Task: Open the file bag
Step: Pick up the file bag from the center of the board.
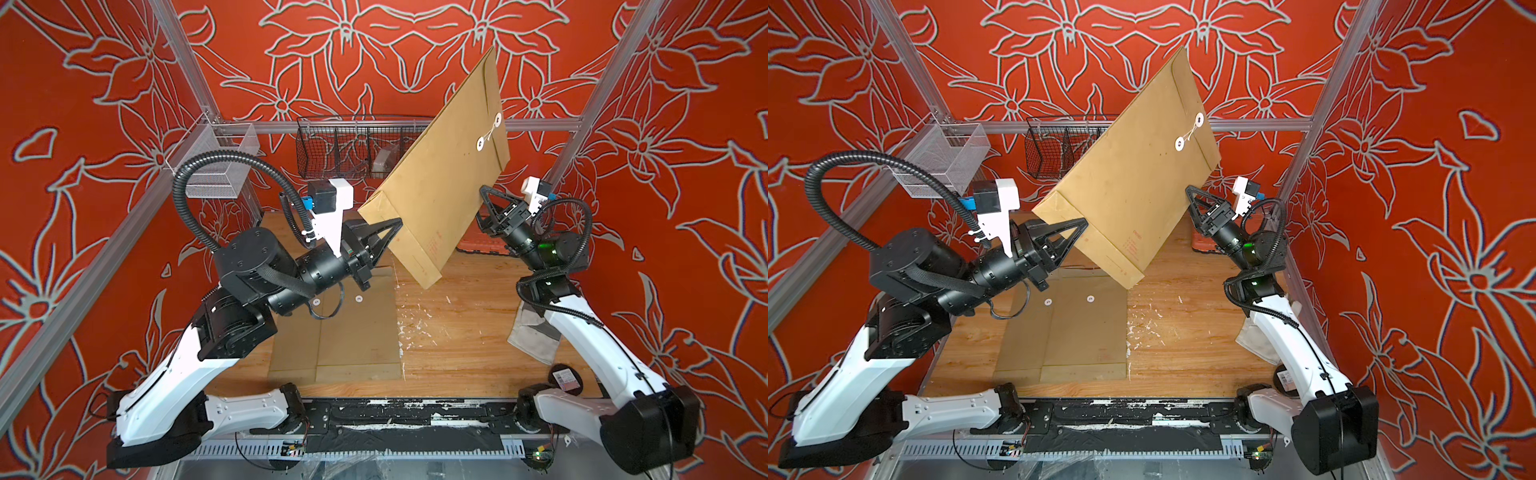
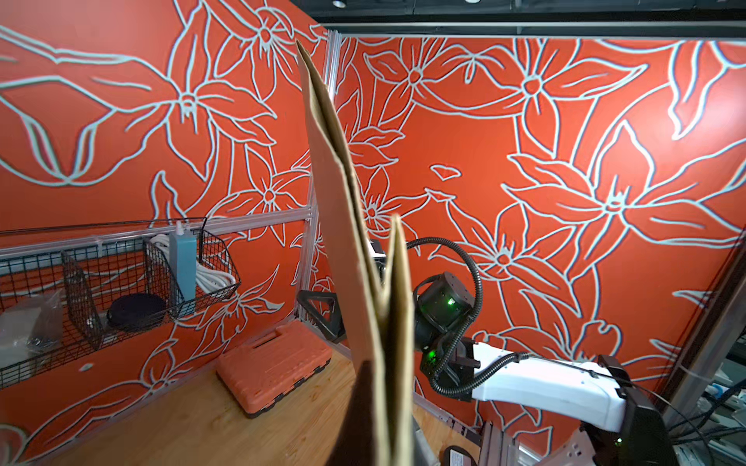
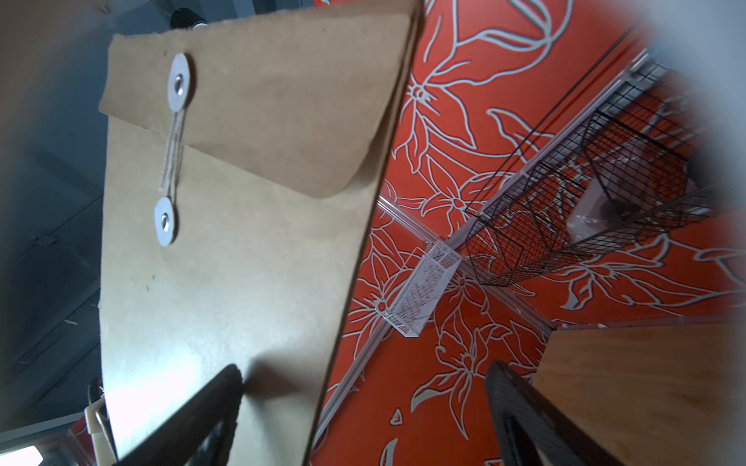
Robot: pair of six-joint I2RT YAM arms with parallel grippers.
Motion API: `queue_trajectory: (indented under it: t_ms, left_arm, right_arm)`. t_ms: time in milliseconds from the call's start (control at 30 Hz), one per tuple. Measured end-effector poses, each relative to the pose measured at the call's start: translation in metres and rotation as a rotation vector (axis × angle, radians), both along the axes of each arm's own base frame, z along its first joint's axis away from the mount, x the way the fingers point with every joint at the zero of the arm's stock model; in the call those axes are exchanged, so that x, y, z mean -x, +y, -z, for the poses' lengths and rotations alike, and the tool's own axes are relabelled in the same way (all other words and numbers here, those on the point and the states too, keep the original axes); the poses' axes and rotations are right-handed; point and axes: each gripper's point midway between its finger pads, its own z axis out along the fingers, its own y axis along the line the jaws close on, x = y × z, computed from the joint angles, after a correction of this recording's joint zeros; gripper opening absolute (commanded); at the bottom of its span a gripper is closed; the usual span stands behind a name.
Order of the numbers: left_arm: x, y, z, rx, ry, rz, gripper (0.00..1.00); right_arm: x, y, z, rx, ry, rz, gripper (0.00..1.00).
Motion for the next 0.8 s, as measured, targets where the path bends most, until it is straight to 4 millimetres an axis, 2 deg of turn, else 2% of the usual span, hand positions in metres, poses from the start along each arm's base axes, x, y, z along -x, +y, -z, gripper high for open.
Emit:
queue_trajectory:
  t_ms: [133,233,367,567,600,667,733,800]
  left_arm:
    - [0.003,0.007,-0.002,0.036,0.003,-0.005,0.00]
    - [0.000,0.010,0.003,0.057,0.023,-0.019,0.00]
    - [-0.006,0.010,0.009,0.079,0.050,-0.043,0.00]
    - [-0.015,0.021,0.017,0.106,0.100,-0.111,0.00]
    - [-0.017,0.023,0.018,0.107,0.108,-0.126,0.04]
    - [-0.023,0.029,0.021,0.101,0.130,-0.174,0.22]
    - [-0.033,0.033,0.025,0.076,0.155,-0.240,0.46]
    - [-0.046,0.040,0.028,0.046,0.185,-0.316,0.63]
  right_arm:
    - [0.007,-0.004,-0.027,-0.055,-0.054,-0.007,0.66]
    - [0.013,-0.008,-0.041,-0.081,-0.085,0.002,0.59]
    - [0.019,-0.014,-0.050,-0.101,-0.102,0.022,0.54]
    - [0.026,-0.019,-0.053,-0.073,-0.117,0.076,0.30]
    - [0.028,-0.021,-0.053,-0.058,-0.120,0.092,0.25]
    - [0.032,-0.023,-0.053,-0.021,-0.125,0.126,0.13]
    - [0.038,-0.026,-0.053,0.045,-0.127,0.177,0.02]
    - [0.045,-0.031,-0.055,0.123,-0.126,0.239,0.00]
